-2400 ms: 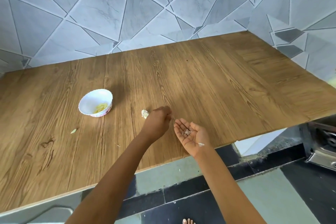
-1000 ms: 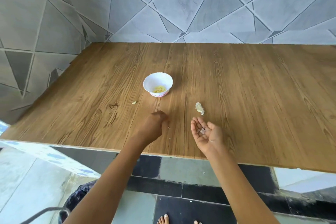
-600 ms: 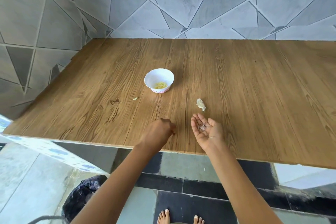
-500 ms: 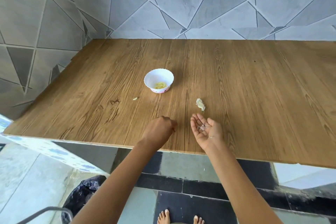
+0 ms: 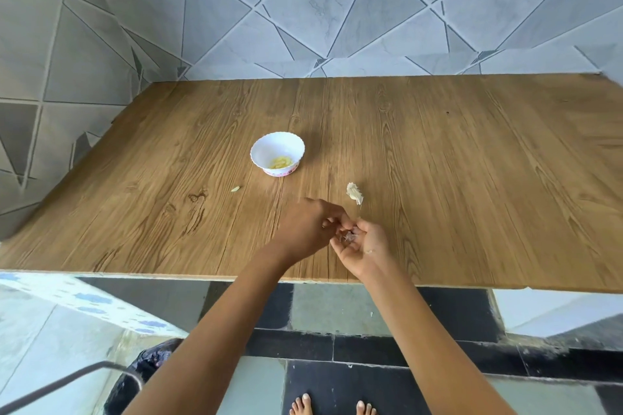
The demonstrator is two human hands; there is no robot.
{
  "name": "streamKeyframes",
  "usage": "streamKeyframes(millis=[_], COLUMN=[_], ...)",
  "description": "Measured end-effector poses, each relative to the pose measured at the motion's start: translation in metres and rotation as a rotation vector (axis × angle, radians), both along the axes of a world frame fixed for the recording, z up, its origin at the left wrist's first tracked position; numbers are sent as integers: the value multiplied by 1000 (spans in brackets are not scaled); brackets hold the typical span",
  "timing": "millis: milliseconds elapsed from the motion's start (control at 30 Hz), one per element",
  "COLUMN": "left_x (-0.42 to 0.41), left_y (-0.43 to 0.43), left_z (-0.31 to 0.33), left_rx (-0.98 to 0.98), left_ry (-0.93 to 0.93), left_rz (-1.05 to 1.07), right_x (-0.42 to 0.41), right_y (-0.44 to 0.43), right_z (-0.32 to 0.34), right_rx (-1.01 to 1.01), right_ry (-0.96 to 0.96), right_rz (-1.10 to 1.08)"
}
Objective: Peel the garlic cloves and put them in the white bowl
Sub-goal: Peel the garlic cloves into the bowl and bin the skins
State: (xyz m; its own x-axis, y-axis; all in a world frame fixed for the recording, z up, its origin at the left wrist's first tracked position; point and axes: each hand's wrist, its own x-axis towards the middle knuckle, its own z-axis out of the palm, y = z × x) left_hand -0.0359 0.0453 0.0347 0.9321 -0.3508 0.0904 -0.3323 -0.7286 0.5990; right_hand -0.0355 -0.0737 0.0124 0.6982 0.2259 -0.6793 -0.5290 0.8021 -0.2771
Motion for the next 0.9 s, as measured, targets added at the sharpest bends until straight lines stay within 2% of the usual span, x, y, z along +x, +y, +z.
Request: streamKeyframes(millis=[167, 300, 400, 700, 900], left_x=[-2, 5, -1, -18, -19], left_y=[2, 40, 50, 52, 47], left_z=[-2, -13, -20, -26, -24], left_rx=[125, 317, 389, 404, 582], left_ry=[-89, 68, 112, 94, -46], left_rz=[191, 303, 219, 109, 90], right_x=[-3, -4, -5, -3, -2], right_y=[-5, -9, -6, 3, 5], right_z=[0, 0, -1, 4, 4], right_rx=[49, 53, 52, 62, 86], right_ry=[-7, -23, -29, -14, -28], right_rz=[-22, -8, 0, 16, 12])
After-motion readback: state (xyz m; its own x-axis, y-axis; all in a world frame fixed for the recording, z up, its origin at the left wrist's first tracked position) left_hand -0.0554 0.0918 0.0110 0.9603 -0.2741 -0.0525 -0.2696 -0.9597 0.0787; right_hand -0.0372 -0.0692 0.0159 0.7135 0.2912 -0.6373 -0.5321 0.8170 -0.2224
